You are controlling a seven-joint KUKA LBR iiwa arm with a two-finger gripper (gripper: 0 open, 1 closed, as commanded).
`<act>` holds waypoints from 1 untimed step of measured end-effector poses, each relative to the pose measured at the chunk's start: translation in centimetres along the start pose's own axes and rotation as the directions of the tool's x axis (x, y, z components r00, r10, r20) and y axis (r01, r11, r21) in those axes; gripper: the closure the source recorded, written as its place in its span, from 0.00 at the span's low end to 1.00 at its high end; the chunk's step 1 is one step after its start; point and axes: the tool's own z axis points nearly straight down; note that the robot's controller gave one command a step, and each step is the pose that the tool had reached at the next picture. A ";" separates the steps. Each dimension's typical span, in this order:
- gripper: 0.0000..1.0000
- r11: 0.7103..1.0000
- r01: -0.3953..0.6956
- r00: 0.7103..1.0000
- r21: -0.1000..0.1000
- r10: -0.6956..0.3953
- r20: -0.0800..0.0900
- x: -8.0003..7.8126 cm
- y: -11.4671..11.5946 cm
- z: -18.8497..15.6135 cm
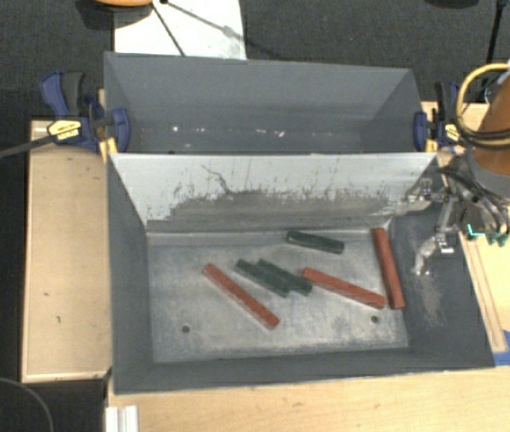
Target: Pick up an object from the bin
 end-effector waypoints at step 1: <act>0.00 1.000 0.014 1.000 0.003 -0.014 0.009 -0.8 1.0 3.9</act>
Offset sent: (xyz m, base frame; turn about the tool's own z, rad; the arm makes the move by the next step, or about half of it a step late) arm -0.0356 0.0149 -0.1350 -0.0087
